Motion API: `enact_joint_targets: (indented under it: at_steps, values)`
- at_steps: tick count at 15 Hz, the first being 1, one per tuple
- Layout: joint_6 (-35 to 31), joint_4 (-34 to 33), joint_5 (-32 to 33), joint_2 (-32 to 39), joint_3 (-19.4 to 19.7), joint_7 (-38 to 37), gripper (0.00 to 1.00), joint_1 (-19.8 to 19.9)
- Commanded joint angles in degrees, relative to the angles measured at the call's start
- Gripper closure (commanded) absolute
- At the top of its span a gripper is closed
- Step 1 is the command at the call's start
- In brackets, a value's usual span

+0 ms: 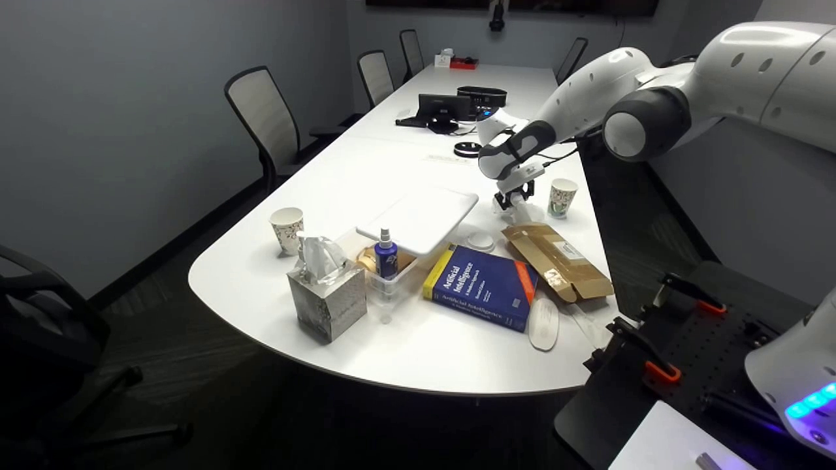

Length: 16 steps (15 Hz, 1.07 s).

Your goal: Use the napkin to wipe the right side of the table near the paper cup

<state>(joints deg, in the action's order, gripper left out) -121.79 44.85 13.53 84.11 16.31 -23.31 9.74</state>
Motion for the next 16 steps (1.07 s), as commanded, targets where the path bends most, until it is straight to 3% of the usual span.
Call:
enact_joint_targets:
  at_steps: [1, 9, 13, 16]
  values:
    - [-7.1, 1.2, -0.4, 0.0, -0.4, -3.3, 0.97, 0.5]
    - [-24.9, 1.8, -10.8, 0.8, -8.1, 0.0, 0.97, 4.2]
    - [-31.3, 1.7, -18.1, 0.8, -16.8, 8.9, 0.97, 7.1]
    - [-30.0, 1.3, -22.2, 0.8, -23.2, 18.9, 0.97, 9.3]
